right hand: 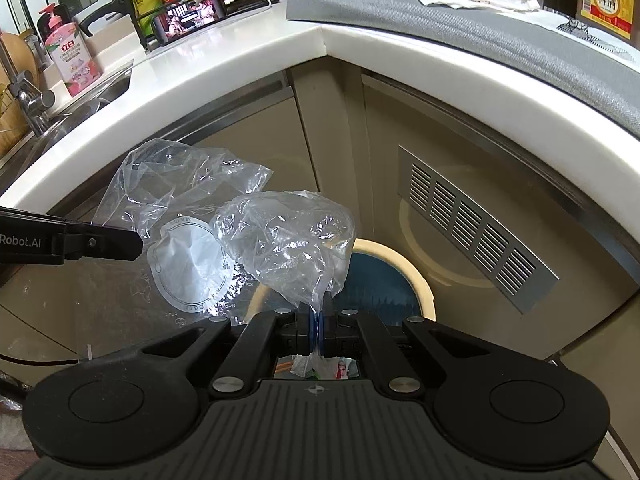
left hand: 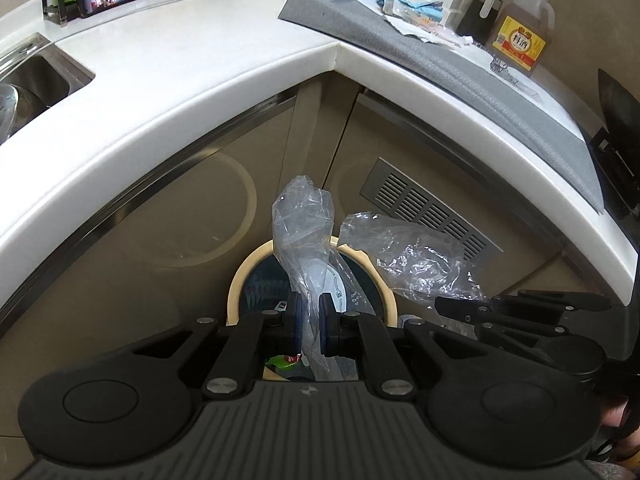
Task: Collect trash
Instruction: 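Carry both clear plastic bags down over the trash bin with both tools, then open both tools to drop the clear plastic bags into the bin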
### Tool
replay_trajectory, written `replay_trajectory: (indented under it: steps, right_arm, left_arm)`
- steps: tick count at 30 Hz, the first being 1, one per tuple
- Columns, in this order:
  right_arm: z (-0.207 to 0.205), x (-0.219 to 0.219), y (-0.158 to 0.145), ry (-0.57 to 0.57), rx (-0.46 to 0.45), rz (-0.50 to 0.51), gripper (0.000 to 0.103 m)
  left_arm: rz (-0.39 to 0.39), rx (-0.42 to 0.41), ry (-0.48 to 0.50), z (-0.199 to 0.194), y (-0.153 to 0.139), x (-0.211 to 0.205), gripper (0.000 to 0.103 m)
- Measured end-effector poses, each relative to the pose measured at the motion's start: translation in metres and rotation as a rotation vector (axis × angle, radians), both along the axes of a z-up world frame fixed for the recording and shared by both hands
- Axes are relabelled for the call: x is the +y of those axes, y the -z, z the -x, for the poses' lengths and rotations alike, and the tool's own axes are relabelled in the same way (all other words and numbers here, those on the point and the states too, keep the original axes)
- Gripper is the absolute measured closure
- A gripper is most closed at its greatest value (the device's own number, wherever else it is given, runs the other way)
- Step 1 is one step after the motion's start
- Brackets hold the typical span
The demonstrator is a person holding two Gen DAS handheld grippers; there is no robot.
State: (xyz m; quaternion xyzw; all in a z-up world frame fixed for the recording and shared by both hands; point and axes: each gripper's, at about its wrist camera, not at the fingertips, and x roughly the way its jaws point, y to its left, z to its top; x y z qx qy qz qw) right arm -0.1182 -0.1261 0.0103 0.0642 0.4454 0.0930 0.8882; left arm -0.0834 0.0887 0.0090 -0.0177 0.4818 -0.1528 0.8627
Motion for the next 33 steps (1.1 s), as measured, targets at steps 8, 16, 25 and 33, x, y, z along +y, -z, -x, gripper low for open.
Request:
replay_trajectory:
  steps: [8,16,25,33]
  right_arm:
    - [-0.009,0.001,0.012,0.005,0.031,0.001,0.1]
    - [-0.02,0.002,0.029,-0.005,0.071,0.021,0.1]
    - [-0.032,0.001,0.049,-0.01,0.114,0.016,0.1]
    - [-0.042,-0.002,0.068,-0.004,0.16,-0.006,0.1]
  left_arm:
    - [-0.027,0.017,-0.006,-0.013,0.01,-0.005,0.094]
    - [-0.056,0.053,-0.004,-0.029,0.027,-0.015,0.094]
    - [-0.096,0.092,0.003,-0.049,0.046,-0.034,0.094]
    - [-0.132,0.123,0.039,-0.068,0.065,-0.055,0.094]
